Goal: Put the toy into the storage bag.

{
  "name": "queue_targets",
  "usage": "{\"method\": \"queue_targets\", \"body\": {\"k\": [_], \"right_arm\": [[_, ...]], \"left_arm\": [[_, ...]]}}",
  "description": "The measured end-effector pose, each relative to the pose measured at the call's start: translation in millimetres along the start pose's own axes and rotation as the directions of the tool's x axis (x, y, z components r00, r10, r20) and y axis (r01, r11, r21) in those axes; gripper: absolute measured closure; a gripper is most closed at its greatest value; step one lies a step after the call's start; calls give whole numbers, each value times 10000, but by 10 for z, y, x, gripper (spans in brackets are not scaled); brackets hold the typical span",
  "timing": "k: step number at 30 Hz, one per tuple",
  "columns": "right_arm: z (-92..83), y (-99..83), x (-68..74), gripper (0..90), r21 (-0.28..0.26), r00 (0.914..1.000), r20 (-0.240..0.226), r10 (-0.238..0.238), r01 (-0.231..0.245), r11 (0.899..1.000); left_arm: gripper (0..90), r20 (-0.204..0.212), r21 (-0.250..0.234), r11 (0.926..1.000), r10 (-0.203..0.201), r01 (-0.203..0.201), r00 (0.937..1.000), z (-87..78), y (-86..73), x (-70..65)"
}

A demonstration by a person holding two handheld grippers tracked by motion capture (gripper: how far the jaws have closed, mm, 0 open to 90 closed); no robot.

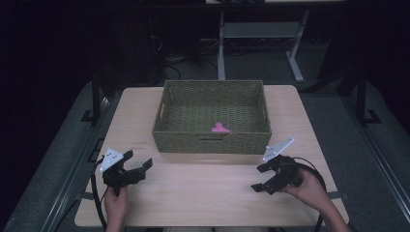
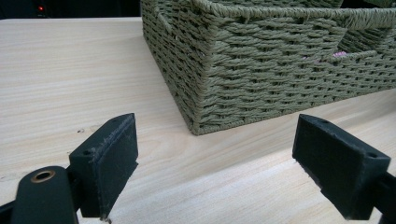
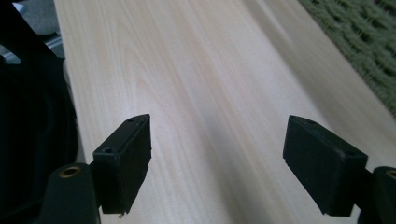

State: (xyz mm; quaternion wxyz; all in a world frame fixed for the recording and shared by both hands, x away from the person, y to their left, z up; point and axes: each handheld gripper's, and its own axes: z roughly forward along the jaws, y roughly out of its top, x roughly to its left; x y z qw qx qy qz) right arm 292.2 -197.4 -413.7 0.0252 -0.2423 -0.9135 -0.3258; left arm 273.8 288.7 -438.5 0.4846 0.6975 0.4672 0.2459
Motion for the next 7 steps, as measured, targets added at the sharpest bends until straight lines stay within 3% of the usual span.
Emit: {"method": "queue_targets", "body": {"k": [5, 7], "right_arm": [[-11, -141, 100, 230, -73, 9998, 187, 23, -22, 10000], [-28, -196, 147, 230, -217, 9986, 523, 9, 3, 9998]], "left_arm": [[137, -13, 43, 10000, 56, -55, 10000, 5, 1, -5], [137, -50, 37, 10000, 62, -62, 10000, 6, 1, -5]]}}
